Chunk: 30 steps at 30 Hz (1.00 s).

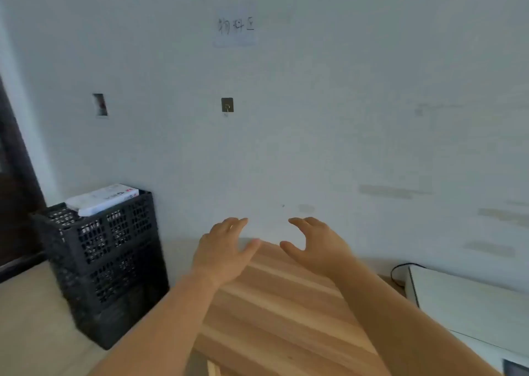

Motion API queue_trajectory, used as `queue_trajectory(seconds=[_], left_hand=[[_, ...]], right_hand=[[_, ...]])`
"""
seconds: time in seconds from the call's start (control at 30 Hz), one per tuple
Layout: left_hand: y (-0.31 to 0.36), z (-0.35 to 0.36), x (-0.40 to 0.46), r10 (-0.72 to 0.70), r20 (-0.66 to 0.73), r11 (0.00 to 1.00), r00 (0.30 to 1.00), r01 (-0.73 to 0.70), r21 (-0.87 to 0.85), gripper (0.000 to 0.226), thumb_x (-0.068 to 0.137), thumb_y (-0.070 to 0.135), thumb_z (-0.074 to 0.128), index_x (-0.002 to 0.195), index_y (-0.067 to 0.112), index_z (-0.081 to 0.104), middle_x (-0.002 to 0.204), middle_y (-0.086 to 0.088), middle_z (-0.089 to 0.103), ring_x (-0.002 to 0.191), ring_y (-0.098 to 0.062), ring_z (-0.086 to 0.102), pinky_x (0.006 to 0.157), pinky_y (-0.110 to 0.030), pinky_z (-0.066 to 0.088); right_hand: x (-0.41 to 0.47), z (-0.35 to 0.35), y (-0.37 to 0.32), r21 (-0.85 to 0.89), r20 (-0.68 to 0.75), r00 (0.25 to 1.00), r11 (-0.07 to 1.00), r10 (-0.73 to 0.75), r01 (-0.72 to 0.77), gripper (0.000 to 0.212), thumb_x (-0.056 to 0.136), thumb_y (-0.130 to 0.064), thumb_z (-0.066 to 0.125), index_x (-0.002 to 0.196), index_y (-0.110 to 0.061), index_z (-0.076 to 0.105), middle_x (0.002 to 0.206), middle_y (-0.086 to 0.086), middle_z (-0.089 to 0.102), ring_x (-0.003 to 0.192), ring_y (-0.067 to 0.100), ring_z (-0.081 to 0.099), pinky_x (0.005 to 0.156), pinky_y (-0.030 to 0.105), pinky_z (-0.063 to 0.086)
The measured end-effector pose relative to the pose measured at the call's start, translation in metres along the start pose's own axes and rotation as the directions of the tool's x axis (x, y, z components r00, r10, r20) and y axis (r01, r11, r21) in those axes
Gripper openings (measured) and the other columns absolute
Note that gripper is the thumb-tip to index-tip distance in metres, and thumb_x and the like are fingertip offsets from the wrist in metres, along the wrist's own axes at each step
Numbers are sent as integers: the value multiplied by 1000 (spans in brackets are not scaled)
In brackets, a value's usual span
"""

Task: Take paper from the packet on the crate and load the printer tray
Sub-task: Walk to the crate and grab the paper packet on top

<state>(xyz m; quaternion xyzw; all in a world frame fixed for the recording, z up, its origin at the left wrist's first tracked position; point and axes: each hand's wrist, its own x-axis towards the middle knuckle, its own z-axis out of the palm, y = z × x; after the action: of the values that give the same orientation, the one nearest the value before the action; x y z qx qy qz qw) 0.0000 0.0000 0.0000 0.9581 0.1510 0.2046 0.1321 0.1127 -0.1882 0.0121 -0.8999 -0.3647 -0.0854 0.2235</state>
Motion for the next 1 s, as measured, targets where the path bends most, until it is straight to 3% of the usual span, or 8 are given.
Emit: queue_trajectory(seconds=[0.07, 0.2, 0.33, 0.67, 1.0], left_hand=[[-24, -7, 3, -28, -6, 999, 1000, 28, 34, 79, 81, 72, 19, 146, 30, 29, 153, 6, 31, 139, -15, 28, 112, -39, 27], [-75, -28, 15, -111, -27, 987, 993, 113, 116, 63, 92, 61, 33, 147, 30, 27, 155, 6, 27, 141, -15, 22, 115, -40, 22], [-122, -50, 26, -183, -81, 959, 980, 196, 203, 64, 92, 62, 32, 147, 31, 27, 154, 6, 28, 141, -16, 24, 114, -42, 22], [-266, -88, -6, -393, -183, 871, 901, 428, 241, 67, 89, 68, 28, 145, 32, 32, 150, 7, 36, 137, -17, 31, 111, -43, 30], [-418, -139, -19, -386, -190, 867, 903, 425, 261, 79, 80, 75, 14, 146, 34, 28, 153, 7, 30, 141, -16, 24, 114, -41, 22]], right_hand=[[21, 17, -16, 28, 36, 999, 999, -32, 31, 65, 84, -64, 47, 141, -35, 37, 141, -10, 45, 129, 14, 44, 96, 38, 46], [70, 49, -57, 65, 73, 989, 990, -130, 125, 65, 84, -64, 47, 142, -34, 37, 140, -9, 45, 129, 15, 43, 95, 38, 46], [116, 77, -100, 87, 69, 966, 966, -248, 242, 66, 86, -64, 45, 143, -31, 37, 141, -6, 45, 128, 17, 44, 94, 37, 47], [173, 159, -229, 159, 173, 881, 896, -440, 416, 66, 89, -60, 46, 145, -27, 36, 146, -1, 43, 133, 20, 39, 105, 38, 39], [216, 234, -377, 148, 145, 871, 881, -470, 450, 69, 88, -63, 45, 145, -27, 36, 145, -1, 43, 133, 20, 38, 106, 40, 39]])
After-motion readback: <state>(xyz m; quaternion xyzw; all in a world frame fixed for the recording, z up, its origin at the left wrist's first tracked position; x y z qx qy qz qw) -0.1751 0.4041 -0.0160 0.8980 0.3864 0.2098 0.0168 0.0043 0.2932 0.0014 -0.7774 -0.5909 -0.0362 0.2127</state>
